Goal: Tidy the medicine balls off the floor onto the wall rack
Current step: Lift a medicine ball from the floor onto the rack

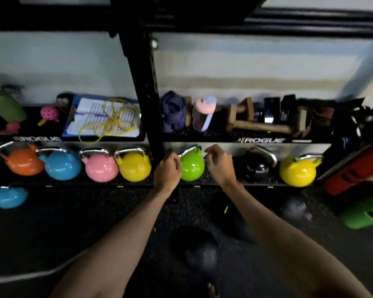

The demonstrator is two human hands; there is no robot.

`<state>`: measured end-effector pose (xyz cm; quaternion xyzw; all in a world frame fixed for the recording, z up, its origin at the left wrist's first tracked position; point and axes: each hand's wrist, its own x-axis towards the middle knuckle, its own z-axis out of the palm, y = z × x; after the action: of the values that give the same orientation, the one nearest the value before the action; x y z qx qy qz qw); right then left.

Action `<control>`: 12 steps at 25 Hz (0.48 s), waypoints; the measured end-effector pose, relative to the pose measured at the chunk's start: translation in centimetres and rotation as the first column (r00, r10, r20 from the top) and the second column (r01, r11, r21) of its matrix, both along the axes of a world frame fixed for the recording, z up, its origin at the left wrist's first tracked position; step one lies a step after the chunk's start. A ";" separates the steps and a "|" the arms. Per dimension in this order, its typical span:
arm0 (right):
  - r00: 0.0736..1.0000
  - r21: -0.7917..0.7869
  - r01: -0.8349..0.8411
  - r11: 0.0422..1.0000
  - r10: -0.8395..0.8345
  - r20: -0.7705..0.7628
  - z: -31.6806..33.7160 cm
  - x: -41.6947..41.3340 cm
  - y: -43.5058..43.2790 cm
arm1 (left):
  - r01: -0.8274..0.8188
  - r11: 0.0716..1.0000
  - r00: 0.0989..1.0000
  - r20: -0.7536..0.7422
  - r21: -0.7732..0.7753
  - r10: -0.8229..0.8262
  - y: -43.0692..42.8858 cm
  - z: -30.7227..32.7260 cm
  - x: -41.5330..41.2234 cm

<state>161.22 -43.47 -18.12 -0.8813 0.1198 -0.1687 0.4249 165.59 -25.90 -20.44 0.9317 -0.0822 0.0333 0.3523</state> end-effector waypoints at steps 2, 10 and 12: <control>0.993 -0.035 -0.013 0.999 0.009 -0.116 -4.4 -2.1 1.8 | 0.081 0.993 0.976 -0.207 0.082 -0.062 1.7 -4.4 -1.9; 0.846 -0.024 -0.045 0.999 0.025 -0.533 -19.2 -10.6 5.4 | 0.262 0.947 0.776 -0.624 0.185 -0.093 5.0 -19.3 -8.9; 0.785 -0.010 -0.038 0.999 0.024 -0.619 -23.1 -12.3 5.3 | 0.286 0.943 0.726 -0.681 0.170 -0.097 4.8 -23.4 -10.4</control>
<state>148.97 -38.17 -41.21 -0.8943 0.2361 0.1347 0.3555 155.23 -21.13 -43.79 0.9066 -0.0518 -0.3481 0.2328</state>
